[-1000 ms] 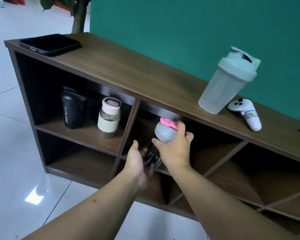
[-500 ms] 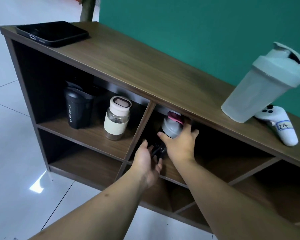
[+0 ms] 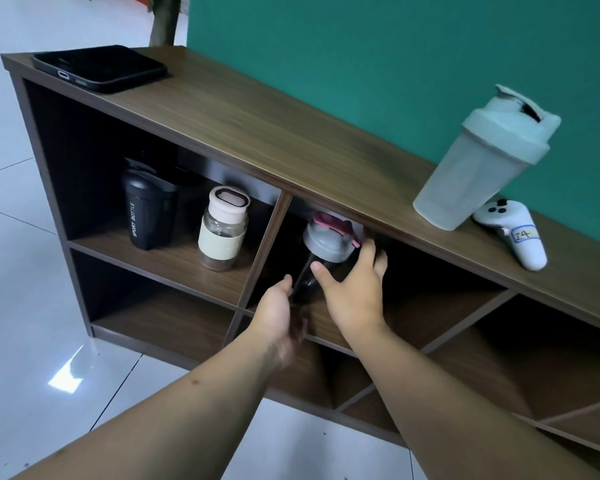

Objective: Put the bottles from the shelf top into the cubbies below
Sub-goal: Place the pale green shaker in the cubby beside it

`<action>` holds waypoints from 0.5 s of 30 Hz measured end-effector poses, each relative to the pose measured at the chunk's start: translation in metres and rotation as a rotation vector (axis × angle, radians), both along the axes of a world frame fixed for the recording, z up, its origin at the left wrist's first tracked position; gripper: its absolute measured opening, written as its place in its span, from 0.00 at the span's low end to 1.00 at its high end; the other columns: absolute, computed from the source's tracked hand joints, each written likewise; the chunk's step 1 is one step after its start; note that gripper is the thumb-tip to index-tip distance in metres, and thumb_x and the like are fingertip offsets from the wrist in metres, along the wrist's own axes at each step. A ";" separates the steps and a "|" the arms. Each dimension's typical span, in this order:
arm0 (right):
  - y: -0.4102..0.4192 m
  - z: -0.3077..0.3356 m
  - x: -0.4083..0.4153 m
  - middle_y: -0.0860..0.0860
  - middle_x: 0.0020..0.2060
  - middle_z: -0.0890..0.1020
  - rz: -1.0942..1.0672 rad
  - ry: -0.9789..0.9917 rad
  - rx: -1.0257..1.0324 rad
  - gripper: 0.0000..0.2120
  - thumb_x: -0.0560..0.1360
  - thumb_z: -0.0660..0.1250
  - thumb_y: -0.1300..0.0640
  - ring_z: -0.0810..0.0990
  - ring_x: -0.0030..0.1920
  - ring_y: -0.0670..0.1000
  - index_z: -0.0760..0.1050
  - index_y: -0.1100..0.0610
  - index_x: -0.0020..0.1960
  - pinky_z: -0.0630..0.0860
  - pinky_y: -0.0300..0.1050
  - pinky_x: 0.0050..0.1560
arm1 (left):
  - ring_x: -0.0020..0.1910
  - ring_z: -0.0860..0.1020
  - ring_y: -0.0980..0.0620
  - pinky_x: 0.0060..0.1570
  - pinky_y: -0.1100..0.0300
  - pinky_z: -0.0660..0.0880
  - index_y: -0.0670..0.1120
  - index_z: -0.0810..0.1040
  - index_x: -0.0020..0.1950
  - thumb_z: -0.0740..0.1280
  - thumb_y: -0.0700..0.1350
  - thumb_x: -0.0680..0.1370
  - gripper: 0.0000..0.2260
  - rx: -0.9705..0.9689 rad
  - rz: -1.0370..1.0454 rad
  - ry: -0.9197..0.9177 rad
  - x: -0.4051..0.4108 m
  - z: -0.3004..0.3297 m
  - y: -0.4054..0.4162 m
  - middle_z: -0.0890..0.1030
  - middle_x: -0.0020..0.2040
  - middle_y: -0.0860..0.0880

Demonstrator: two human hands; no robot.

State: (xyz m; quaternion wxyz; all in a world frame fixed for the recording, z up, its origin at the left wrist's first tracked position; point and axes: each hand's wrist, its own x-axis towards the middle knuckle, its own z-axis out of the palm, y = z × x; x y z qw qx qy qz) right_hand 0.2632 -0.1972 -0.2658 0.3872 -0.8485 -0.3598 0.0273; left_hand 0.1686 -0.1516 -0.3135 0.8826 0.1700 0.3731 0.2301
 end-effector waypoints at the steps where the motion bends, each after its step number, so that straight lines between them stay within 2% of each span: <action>1: -0.010 0.002 -0.004 0.57 0.79 0.58 0.005 -0.005 0.008 0.42 0.72 0.76 0.47 0.72 0.71 0.59 0.58 0.50 0.79 0.69 0.46 0.64 | 0.45 0.78 0.53 0.53 0.56 0.75 0.49 0.78 0.52 0.62 0.58 0.82 0.13 0.015 -0.016 0.014 -0.003 0.002 -0.007 0.80 0.46 0.51; 3: -0.037 0.012 -0.013 0.53 0.75 0.66 0.023 -0.011 0.029 0.36 0.74 0.75 0.50 0.75 0.68 0.54 0.62 0.48 0.77 0.74 0.48 0.66 | 0.49 0.81 0.48 0.59 0.50 0.75 0.49 0.79 0.57 0.64 0.57 0.81 0.14 0.039 -0.053 -0.005 -0.008 0.011 -0.026 0.83 0.50 0.46; 5: -0.064 0.027 -0.020 0.49 0.65 0.75 0.033 -0.027 0.060 0.27 0.75 0.74 0.52 0.80 0.58 0.46 0.71 0.47 0.72 0.79 0.51 0.61 | 0.53 0.82 0.45 0.61 0.47 0.78 0.46 0.79 0.62 0.65 0.56 0.81 0.17 0.066 -0.111 -0.052 -0.013 0.027 -0.045 0.86 0.51 0.43; 7: -0.089 0.053 -0.022 0.46 0.55 0.80 0.022 -0.057 0.105 0.18 0.75 0.73 0.52 0.81 0.47 0.41 0.77 0.46 0.64 0.80 0.45 0.54 | 0.55 0.82 0.42 0.60 0.44 0.80 0.44 0.80 0.62 0.66 0.56 0.80 0.19 0.077 -0.147 -0.113 -0.014 0.052 -0.063 0.87 0.55 0.41; 9: -0.106 0.089 -0.018 0.45 0.49 0.82 -0.003 -0.111 0.185 0.13 0.75 0.73 0.52 0.81 0.42 0.41 0.79 0.45 0.58 0.78 0.39 0.48 | 0.60 0.82 0.38 0.61 0.41 0.79 0.43 0.80 0.63 0.67 0.56 0.80 0.20 0.091 -0.166 -0.189 -0.015 0.088 -0.078 0.82 0.61 0.40; 11: -0.114 0.128 -0.007 0.46 0.50 0.82 -0.039 -0.163 0.255 0.15 0.74 0.74 0.51 0.81 0.45 0.44 0.77 0.46 0.59 0.77 0.42 0.49 | 0.66 0.79 0.35 0.63 0.38 0.77 0.43 0.79 0.67 0.65 0.56 0.81 0.21 0.106 -0.163 -0.263 -0.015 0.123 -0.088 0.79 0.67 0.40; 15: -0.104 0.196 0.029 0.52 0.67 0.75 -0.096 -0.248 0.193 0.37 0.70 0.77 0.47 0.76 0.63 0.52 0.66 0.48 0.75 0.73 0.51 0.63 | 0.73 0.72 0.34 0.66 0.36 0.74 0.44 0.74 0.75 0.63 0.56 0.82 0.25 0.065 -0.126 -0.441 -0.013 0.171 -0.093 0.73 0.76 0.38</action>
